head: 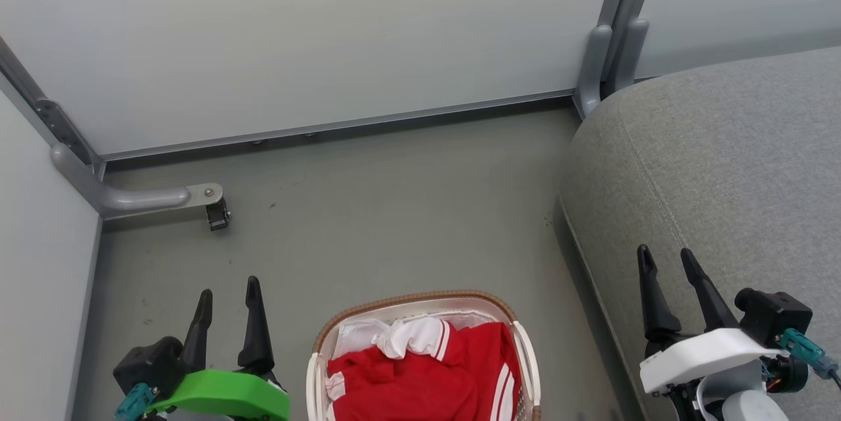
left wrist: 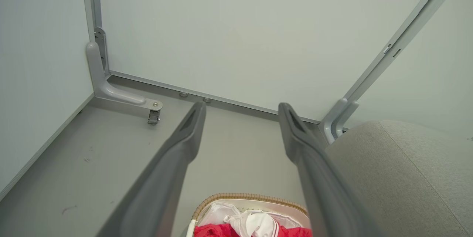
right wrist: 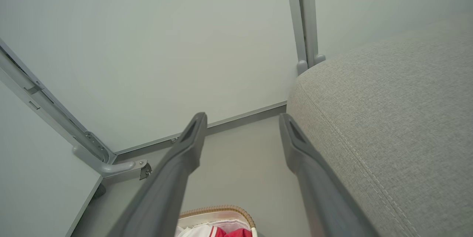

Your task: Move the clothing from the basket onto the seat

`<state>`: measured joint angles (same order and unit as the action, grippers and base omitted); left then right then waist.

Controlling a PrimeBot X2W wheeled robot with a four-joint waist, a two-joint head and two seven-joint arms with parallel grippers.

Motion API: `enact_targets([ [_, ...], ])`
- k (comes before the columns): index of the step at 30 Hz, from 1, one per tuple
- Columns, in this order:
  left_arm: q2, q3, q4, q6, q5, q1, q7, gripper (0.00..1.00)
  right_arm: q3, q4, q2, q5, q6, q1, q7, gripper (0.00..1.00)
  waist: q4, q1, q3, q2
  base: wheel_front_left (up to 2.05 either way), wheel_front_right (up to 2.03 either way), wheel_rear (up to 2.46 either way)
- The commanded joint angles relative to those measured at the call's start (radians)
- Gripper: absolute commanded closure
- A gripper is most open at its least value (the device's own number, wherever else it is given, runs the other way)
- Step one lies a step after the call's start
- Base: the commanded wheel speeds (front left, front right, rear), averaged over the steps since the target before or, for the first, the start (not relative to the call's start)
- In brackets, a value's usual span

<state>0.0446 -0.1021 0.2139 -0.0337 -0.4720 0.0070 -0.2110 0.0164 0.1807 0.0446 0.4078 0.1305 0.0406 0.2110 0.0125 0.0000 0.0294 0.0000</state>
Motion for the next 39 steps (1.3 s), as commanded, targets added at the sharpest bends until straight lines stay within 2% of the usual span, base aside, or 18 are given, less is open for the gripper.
enact_targets([
  [1, 0.008, -0.004, -0.001, 0.009, 0.026, 0.01, -0.008, 0.0, 0.002, -0.007, 0.006, -0.025, 0.0, -0.007, 0.008, 0.0, 0.001, 0.0, 0.001, 0.0, 0.0, 0.0, 0.0],
  [26, 0.009, -0.027, 0.037, 0.016, 0.158, 0.026, -0.055, 0.0, 0.024, -0.001, 0.008, -0.194, 0.0, -0.022, 0.055, 0.0, 0.008, 0.0, 0.0, 0.0, 0.0, 0.0, 0.0],
  [39, 0.009, -0.028, 0.046, 0.01, 0.151, 0.032, -0.054, 0.0, 0.029, 0.014, 0.008, -0.185, 0.0, -0.029, 0.056, 0.0, 0.008, 0.0, -0.005, 0.0, 0.0, 0.0, 0.0],
])
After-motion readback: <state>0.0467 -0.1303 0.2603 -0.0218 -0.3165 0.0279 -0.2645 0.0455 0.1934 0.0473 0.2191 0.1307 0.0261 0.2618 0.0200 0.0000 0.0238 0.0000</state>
